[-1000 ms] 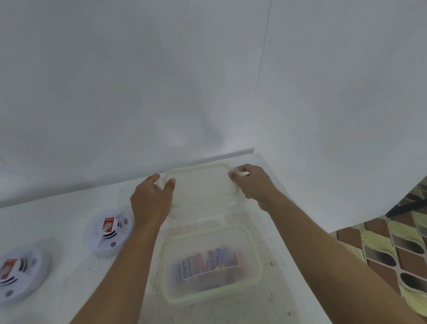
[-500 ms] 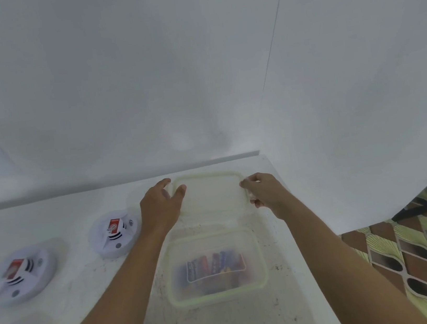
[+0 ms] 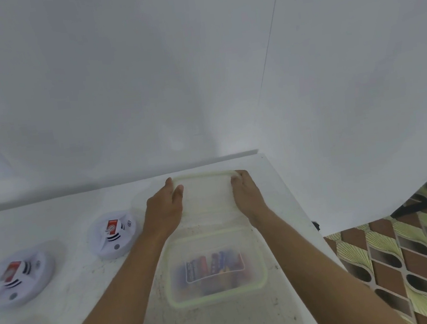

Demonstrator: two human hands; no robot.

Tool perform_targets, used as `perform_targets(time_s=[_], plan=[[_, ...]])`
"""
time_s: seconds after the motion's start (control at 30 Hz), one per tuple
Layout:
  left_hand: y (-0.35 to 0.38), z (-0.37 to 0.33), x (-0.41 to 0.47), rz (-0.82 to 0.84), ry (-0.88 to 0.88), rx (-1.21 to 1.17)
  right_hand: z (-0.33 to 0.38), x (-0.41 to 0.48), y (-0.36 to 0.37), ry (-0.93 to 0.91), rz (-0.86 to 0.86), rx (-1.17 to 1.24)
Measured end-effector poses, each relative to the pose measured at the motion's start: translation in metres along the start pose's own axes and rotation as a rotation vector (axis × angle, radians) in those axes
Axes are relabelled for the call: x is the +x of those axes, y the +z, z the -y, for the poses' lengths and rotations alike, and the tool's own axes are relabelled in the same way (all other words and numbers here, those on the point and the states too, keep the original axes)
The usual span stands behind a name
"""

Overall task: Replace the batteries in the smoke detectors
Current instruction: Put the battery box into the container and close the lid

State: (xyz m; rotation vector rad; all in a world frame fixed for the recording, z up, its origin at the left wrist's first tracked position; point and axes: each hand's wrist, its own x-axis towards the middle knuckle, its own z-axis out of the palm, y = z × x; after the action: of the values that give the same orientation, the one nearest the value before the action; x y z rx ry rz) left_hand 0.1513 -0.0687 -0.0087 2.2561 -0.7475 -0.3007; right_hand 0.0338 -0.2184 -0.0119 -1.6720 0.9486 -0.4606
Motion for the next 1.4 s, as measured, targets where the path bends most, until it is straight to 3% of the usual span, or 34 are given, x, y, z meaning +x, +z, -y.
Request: perform_targets(time_s=[0.17,0.73,0.87,0.93,1.03,1.2,1.4], plan=[[0.007,0.004,-0.004,0.169,0.008,-0.133,-0.002,0.002,0.002,0.005,-0.023,0.0],[-0.005,0.009,0.004,0.261,-0.104,-0.204,-0.002,0.007,-0.002,-0.051,0.005,-0.086],[-0.009,0.001,0.019,0.101,-0.174,-0.226,0.005,0.009,-0.005,-0.126,0.087,-0.259],[-0.008,-0.002,0.023,0.021,-0.07,-0.088,0.009,0.013,-0.003,-0.162,0.11,-0.329],[-0.005,-0.004,0.023,0.076,0.096,0.069,0.015,0.017,-0.002,-0.166,0.083,-0.303],[-0.003,0.0,0.022,0.002,-0.036,0.044,0.017,0.013,-0.008,0.014,0.035,0.019],[0.008,-0.01,0.02,-0.076,-0.156,0.081,0.01,0.011,0.01,-0.023,0.103,-0.061]])
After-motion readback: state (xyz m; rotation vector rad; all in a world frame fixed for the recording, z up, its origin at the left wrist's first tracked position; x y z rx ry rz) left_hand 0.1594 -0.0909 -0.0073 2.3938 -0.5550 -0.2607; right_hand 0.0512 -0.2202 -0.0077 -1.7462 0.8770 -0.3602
